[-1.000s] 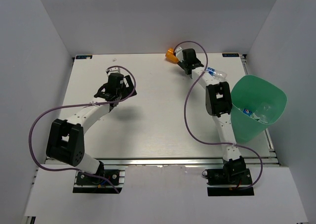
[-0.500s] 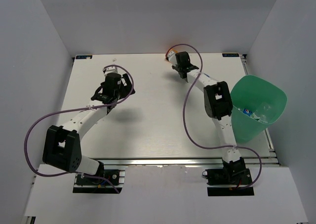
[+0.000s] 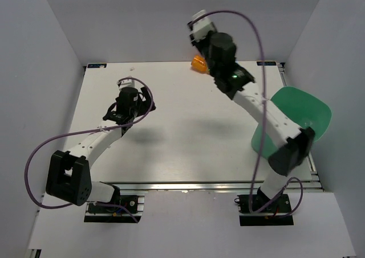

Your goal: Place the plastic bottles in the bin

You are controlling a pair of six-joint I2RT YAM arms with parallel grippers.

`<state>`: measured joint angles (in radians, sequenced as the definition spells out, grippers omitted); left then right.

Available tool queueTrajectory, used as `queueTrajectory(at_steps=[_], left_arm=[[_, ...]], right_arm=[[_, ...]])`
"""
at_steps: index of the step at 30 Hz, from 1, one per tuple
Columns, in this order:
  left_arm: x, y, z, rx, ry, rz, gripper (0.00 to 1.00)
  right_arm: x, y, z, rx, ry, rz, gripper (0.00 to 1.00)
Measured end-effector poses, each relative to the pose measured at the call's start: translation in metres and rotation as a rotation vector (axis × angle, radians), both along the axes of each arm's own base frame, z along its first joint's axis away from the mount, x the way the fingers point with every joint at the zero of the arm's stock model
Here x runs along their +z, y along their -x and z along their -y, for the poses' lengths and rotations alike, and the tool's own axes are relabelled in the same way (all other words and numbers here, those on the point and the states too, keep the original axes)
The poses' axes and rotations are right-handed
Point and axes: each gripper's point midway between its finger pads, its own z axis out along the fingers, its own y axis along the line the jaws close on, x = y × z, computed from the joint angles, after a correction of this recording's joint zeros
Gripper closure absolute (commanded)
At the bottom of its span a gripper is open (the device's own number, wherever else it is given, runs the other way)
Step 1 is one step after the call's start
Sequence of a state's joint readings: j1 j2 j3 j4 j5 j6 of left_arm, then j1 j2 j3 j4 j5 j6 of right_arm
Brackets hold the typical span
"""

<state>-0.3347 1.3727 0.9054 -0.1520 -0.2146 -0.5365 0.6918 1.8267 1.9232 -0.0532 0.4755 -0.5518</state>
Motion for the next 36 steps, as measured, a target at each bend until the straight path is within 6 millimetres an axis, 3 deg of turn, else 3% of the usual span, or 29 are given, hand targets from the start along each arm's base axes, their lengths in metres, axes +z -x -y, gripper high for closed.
queueTrajectory(at_steps=[4, 8, 11, 15, 16, 18, 19, 21, 22, 23, 30, 36], left_arm=[[0.010, 0.002, 0.004, -0.017, 0.028, 0.033, 0.02], [0.010, 0.008, 0.006, -0.034, 0.049, 0.039, 0.02], [0.008, 0.011, 0.009, -0.049, 0.062, 0.039, 0.02], [0.010, 0.011, 0.012, -0.064, 0.075, 0.046, 0.02], [0.011, 0.011, 0.013, -0.066, 0.076, 0.046, 0.02], [0.011, 0.011, 0.014, -0.071, 0.081, 0.045, 0.02], [0.011, 0.011, 0.014, -0.071, 0.082, 0.044, 0.02], [0.011, 0.011, 0.015, -0.073, 0.084, 0.045, 0.02], [0.011, 0.011, 0.015, -0.073, 0.084, 0.045, 0.02], [0.011, 0.012, 0.015, -0.073, 0.084, 0.045, 0.02], [0.009, 0.013, 0.013, -0.070, 0.078, 0.034, 0.02], [0.008, 0.013, 0.011, -0.061, 0.069, 0.032, 0.02]], right_arm=[[0.072, 0.052, 0.074, -0.130, -0.179, 0.100, 1.00], [0.095, 0.094, 0.149, -0.308, -0.284, 0.150, 1.00], [0.085, 0.114, 0.198, -0.460, -0.324, 0.152, 1.00], [0.054, 0.134, 0.254, -0.671, -0.321, 0.128, 1.00], [0.045, 0.139, 0.265, -0.711, -0.319, 0.121, 0.92], [0.032, 0.146, 0.281, -0.772, -0.306, 0.111, 0.87], [0.029, 0.149, 0.288, -0.796, -0.300, 0.108, 0.67], [0.023, 0.151, 0.296, -0.831, -0.299, 0.104, 0.40], [0.019, 0.152, 0.299, -0.843, -0.300, 0.098, 0.19], [0.016, 0.151, 0.300, -0.850, -0.305, 0.091, 0.11], [-0.003, 0.135, 0.284, -0.781, -0.263, 0.015, 0.11], [0.019, 0.113, 0.236, -0.507, -0.262, -0.029, 0.11]])
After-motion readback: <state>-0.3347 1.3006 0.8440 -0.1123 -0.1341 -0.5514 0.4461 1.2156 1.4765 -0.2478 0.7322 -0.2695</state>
